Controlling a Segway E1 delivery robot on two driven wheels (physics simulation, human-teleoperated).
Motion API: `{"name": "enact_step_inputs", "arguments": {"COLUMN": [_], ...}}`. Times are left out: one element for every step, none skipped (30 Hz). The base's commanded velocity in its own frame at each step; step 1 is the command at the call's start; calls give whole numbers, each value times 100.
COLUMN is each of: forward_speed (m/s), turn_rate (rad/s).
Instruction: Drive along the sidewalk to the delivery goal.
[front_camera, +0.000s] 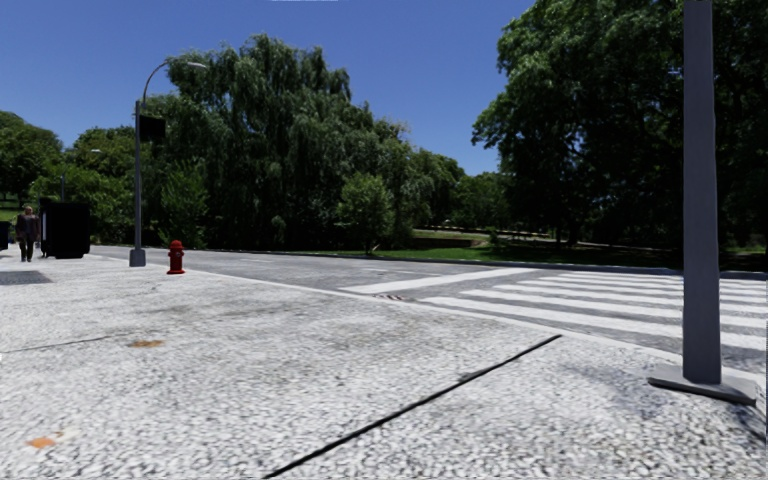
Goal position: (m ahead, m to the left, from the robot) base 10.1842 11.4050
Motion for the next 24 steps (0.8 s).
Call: {"name": "enact_step_inputs", "arguments": {"forward_speed": [173, 173, 173, 173, 173, 174, 174, 174, 174, 174, 174, 175, 175, 175, 175, 175, 175, 175, 175, 175, 175, 175, 176, 176], "turn_rate": [50, 52, 53, 53, 53, 53, 54, 54, 55, 55, 58, 59, 59, 59, 59, 59, 59, 59, 59, 59, 59, 59, 59, 59]}}
